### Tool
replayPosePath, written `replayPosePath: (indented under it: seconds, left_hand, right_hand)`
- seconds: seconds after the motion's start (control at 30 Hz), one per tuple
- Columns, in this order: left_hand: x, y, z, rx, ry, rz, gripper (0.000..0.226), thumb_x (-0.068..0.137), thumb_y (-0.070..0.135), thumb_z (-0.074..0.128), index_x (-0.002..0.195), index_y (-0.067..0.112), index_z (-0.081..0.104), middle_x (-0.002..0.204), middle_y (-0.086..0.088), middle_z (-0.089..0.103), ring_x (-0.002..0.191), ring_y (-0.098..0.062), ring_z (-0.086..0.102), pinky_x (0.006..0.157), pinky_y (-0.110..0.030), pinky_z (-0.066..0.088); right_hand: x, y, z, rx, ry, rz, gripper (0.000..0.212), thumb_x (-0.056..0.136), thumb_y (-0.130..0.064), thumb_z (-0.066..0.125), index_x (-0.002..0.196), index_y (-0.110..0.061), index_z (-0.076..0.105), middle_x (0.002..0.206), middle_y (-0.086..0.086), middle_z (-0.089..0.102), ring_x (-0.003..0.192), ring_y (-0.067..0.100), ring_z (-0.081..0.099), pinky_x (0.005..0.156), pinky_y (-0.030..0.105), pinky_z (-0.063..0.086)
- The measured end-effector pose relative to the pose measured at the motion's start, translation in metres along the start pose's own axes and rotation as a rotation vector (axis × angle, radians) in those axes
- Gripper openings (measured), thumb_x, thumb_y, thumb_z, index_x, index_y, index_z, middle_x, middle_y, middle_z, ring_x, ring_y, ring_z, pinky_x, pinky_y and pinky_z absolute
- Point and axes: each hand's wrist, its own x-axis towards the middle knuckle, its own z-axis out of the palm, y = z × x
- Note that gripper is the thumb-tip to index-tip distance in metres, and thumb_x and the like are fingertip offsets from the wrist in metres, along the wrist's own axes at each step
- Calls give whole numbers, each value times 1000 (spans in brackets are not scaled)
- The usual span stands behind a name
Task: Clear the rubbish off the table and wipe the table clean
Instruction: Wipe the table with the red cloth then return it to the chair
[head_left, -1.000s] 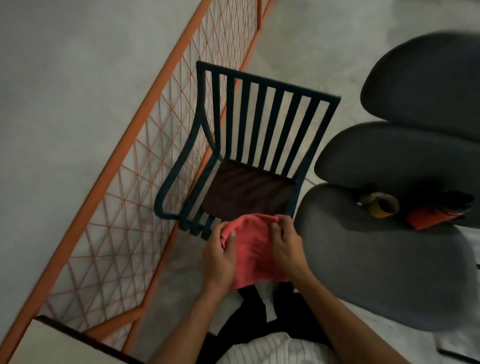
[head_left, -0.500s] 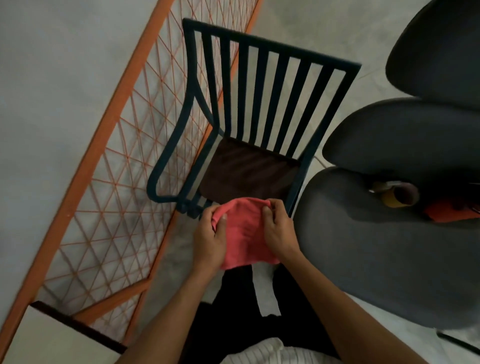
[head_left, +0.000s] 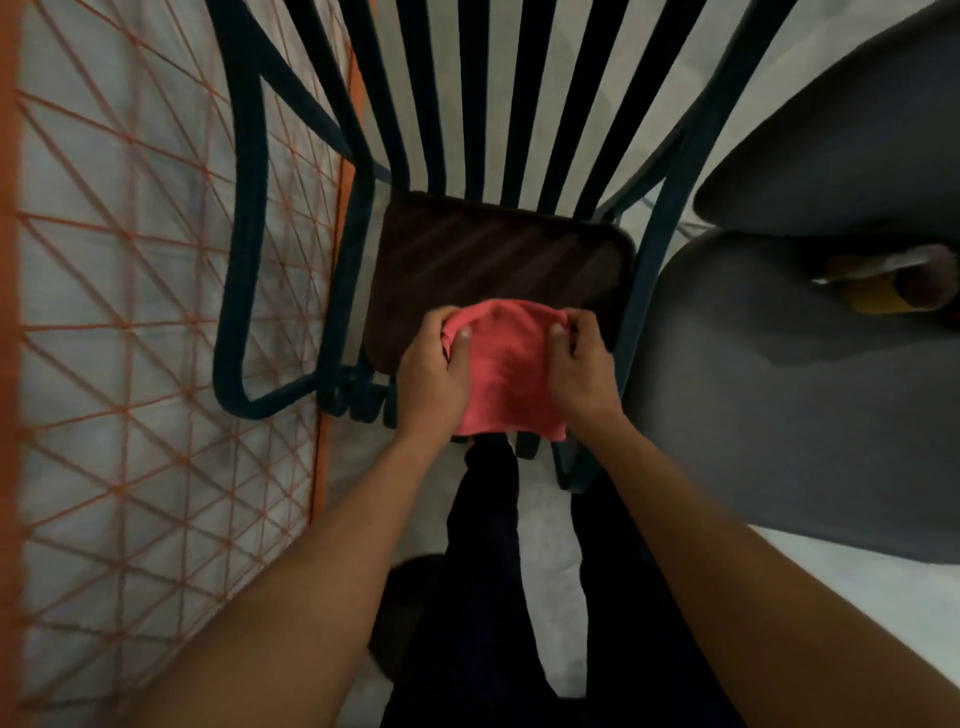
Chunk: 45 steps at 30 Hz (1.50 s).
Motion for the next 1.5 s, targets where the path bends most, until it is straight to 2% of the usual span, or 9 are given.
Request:
replayPosePath:
  seconds: [0.2, 0.33, 0.47, 0.57, 0.73, 0.87, 1.03, 1.23, 1.5]
  left_hand:
    - [79, -37, 37, 18, -16, 18, 30, 105, 40, 47, 130, 26, 53, 117, 9, 62, 101, -6, 58, 88, -29, 50]
    - [129, -66, 71, 6, -17, 71, 30, 105, 37, 47, 131, 23, 54, 120, 9, 62, 106, -5, 57, 90, -21, 47]
    - [158, -89, 97, 25, 24, 112, 34, 104, 35, 48, 132, 17, 56, 124, 4, 63, 110, -5, 57, 85, 1, 33]
    - [174, -103, 113, 81, 23, 168, 36, 102, 33, 49, 132, 14, 56, 125, -3, 63, 109, -8, 58, 81, 3, 31]
    - [179, -113, 123, 195, 3, 195, 36, 101, 32, 51, 132, 13, 56, 123, -6, 60, 99, -7, 57, 71, -2, 34]
    - [179, -117, 120, 282, -28, 186, 40, 101, 33, 53, 137, 15, 52, 129, -9, 55, 100, -20, 63, 70, -25, 43]
    - [175, -116, 107, 335, -74, 126, 52, 98, 37, 57, 146, 21, 42, 136, -7, 46, 95, -11, 56, 65, -27, 44]
    - [149, -110, 82, 343, -162, 24, 66, 97, 35, 59, 154, 30, 27, 154, -9, 30, 132, -32, 48, 93, -40, 50]
    - [87, -59, 49, 260, -174, -64, 62, 98, 38, 58, 152, 36, 28, 157, 3, 25, 137, -27, 41, 102, -40, 44]
  right_hand:
    - [73, 15, 37, 35, 20, 15, 22, 105, -31, 39, 119, -19, 51, 82, -10, 57, 65, 0, 52, 49, 6, 37]
    - [130, 33, 58, 21, 31, 20, 25, 103, -30, 40, 123, -19, 50, 95, -2, 61, 74, 5, 56, 64, 23, 44]
    - [169, 51, 76, -3, 33, 56, 28, 102, -29, 40, 126, -20, 50, 104, 4, 63, 92, 20, 62, 83, 36, 53]
    - [187, 64, 89, -15, 53, 101, 28, 102, -32, 39, 126, -20, 49, 105, 4, 63, 93, 22, 62, 83, 39, 53]
    - [192, 74, 105, -58, 75, 201, 31, 102, -35, 37, 128, -23, 47, 109, 9, 64, 98, 31, 63, 86, 43, 52]
    - [187, 74, 107, -41, 93, 222, 32, 101, -34, 37, 130, -26, 44, 112, 6, 62, 97, 29, 64, 87, 48, 54]
    - [174, 71, 99, -97, 65, 119, 51, 94, -25, 45, 144, -28, 35, 138, 6, 47, 105, 17, 53, 84, 33, 43]
    - [138, 61, 85, -91, -29, 141, 63, 95, -35, 48, 152, -33, 22, 143, 10, 38, 114, 24, 51, 98, 44, 47]
    - [67, 29, 36, -147, -267, 94, 59, 98, -48, 48, 151, -33, 26, 133, 7, 55, 112, 26, 58, 97, 46, 50]
